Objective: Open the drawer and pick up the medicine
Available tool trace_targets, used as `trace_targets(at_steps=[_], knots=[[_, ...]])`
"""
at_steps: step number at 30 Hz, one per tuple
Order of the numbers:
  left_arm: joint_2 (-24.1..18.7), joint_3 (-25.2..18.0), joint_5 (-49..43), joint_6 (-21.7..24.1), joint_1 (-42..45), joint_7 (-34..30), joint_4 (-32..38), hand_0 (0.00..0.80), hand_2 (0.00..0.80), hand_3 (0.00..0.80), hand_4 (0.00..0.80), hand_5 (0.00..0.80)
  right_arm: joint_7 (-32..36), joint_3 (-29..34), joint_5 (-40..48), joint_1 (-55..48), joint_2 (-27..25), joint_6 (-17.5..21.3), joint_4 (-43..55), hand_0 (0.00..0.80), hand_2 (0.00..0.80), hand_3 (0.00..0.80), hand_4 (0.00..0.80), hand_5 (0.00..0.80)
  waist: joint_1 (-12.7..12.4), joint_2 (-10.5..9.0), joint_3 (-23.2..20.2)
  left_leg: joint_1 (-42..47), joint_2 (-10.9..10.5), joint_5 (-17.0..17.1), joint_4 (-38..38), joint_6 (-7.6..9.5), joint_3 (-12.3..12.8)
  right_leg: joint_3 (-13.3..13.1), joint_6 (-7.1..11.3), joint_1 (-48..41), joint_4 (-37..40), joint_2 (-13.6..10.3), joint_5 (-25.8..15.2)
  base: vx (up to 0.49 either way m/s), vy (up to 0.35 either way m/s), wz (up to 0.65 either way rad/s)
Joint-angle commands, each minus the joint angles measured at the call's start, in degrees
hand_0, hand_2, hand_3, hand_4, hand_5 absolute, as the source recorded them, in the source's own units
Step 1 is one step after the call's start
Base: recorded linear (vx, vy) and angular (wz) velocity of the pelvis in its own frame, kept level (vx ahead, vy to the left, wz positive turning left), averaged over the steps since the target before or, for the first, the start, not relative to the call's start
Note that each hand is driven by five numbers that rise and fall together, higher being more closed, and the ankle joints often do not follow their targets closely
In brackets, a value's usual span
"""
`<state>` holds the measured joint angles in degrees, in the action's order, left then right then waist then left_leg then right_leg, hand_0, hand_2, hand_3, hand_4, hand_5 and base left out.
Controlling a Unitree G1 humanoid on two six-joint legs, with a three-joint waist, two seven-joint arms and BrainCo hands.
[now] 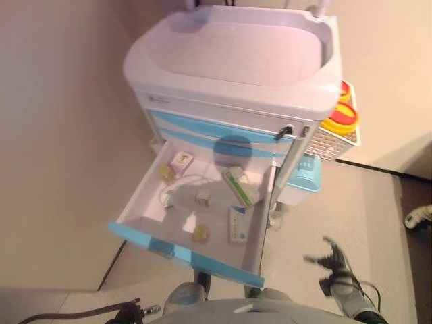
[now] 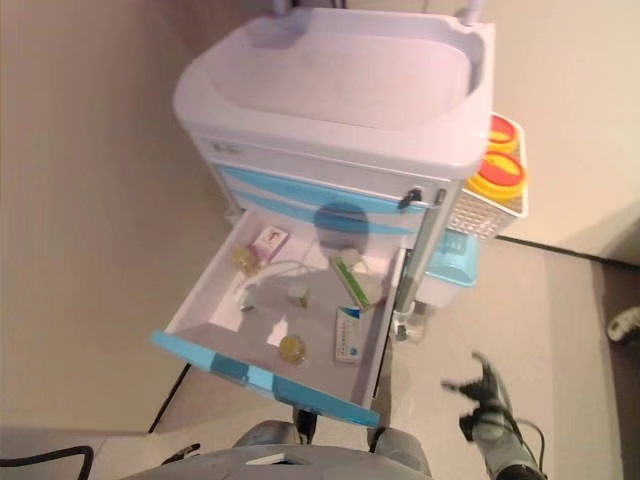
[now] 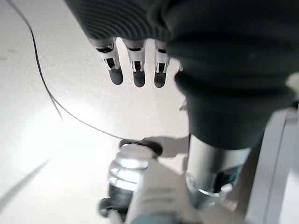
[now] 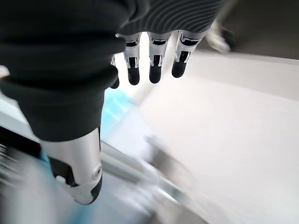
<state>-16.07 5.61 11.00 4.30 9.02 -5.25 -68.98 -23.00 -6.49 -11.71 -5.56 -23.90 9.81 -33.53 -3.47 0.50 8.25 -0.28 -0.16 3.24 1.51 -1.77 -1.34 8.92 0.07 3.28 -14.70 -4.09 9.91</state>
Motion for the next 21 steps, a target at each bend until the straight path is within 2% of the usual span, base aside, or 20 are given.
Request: trace_targets(at_steps=[1, 2, 3, 5, 8, 12, 16, 20, 21], knots=[[-0.6, 1.0, -6.1, 0.6, 0.1, 0.6, -1.0, 0.0, 0.0, 0.0, 0.0, 0.0, -1.9, 1.3, -5.9, 1.4, -2.4, 5.1, 11.2, 0.0, 0.0, 0.0, 0.0, 0.0, 1.1, -2.08, 1.7, 1.1, -3.5, -5.9, 1.3, 2.63, 1.6, -2.8, 4.25, -4.8, 10.9, -0.9, -8.6, -0.003, 0.033, -0.22], [-0.4, 2.2, -9.0, 0.7, 0.0, 0.6, -1.7, 0.0, 0.0, 0.0, 0.0, 0.0, -1.0, 1.2, -8.4, 1.1, -3.1, 8.8, 15.4, 0.0, 0.0, 0.0, 0.0, 0.0, 1.6, -2.3, 1.4, 1.2, -3.5, -6.0, 1.0, 2.78, 2.1, -3.2, 4.53, -4.6, 11.3, -0.9, -9.0, -0.004, 0.027, -0.18], [0.0, 3.4, -9.7, 0.6, -0.2, 0.8, -2.2, 0.0, 0.0, 0.0, 0.0, 0.0, 0.7, 0.7, -9.3, 1.3, -3.9, 9.1, 19.8, 0.0, 0.0, 0.0, 0.0, 0.0, 2.0, -2.44, 1.1, 1.2, -3.5, -6.2, 0.8, 2.88, 2.6, -3.5, 4.72, -4.3, 11.5, -0.9, -9.2, -0.005, 0.027, -0.12], [0.8, 5.0, -7.0, -1.4, -1.0, 0.5, -3.6, 0.0, 0.0, 0.0, 0.0, 0.0, 5.0, -0.9, -11.7, 2.0, -6.0, 13.5, 26.8, 0.0, 0.0, 0.0, 0.0, 0.0, 2.4, -2.74, 0.5, 1.3, -3.6, -6.7, 0.6, 3.09, 3.6, -3.9, 5.19, -3.7, 11.8, -1.0, -9.5, 0.003, 0.018, -0.15], [1.7, 3.2, -3.6, -3.0, -1.8, -0.3, -6.1, 0.0, 0.0, 0.0, 0.0, 0.0, 9.6, -3.1, -14.9, 3.2, -8.3, 17.3, 32.5, 0.0, 0.0, 0.0, 0.0, 0.0, 2.0, -3.28, -0.2, 1.4, -3.6, -7.2, 0.7, 3.15, 4.3, -3.7, 5.54, -3.5, 11.9, -1.4, -9.6, 0.023, -0.002, -0.21], [2.0, 2.0, -3.6, -2.7, -2.7, 0.5, -7.5, 0.0, 0.0, 0.0, 0.0, 0.0, 12.7, -7.2, -18.3, 6.1, -11.8, 20.9, 38.5, 0.0, 0.0, 0.0, 0.0, 0.0, 0.5, -4.16, -0.7, 1.1, -3.8, -7.7, 1.1, 3.42, 4.1, -2.8, 5.79, -3.4, 11.9, -2.0, -9.6, 0.03, -0.028, 0.05], [1.6, 3.0, -2.8, -3.0, -3.9, 1.4, -6.7, 0.0, 0.0, 0.0, 0.0, 0.0, 14.6, -12.4, -20.3, 11.4, -14.7, 21.3, 43.0, 0.0, 0.0, 0.0, 0.0, 0.0, -1.9, -4.38, -0.7, 0.8, -3.9, -7.6, 1.2, 3.81, 2.6, -1.7, 5.78, -3.1, 10.5, -2.5, -8.9, 0.018, -0.033, 0.15], [0.9, 3.8, -1.9, -3.1, -4.7, 1.9, -5.8, 0.0, 0.0, 0.0, 0.0, 0.0, 15.3, -17.4, -21.4, 17.6, -15.8, 19.2, 43.3, 0.0, 0.0, 0.0, 0.0, 0.0, -4.5, -4.24, -0.3, 0.4, -4.2, -7.3, 1.3, 4.05, 0.4, -0.3, 5.58, -3.2, 9.2, -3.0, -8.1, 0.007, -0.024, 0.27], [0.8, 3.9, -1.3, -3.0, -4.7, 1.9, -5.5, 0.0, 0.0, 0.0, 0.0, 0.0, 16.2, -18.9, -21.6, 19.6, -15.8, 17.6, 43.1, 0.0, 0.0, 0.0, 0.0, 0.0, -5.5, -4.14, -0.2, 0.3, -4.3, -7.1, 1.3, 4.08, -0.5, 0.4, 5.44, -3.2, 8.7, -3.1, -7.7, 0.005, -0.011, 0.27]])
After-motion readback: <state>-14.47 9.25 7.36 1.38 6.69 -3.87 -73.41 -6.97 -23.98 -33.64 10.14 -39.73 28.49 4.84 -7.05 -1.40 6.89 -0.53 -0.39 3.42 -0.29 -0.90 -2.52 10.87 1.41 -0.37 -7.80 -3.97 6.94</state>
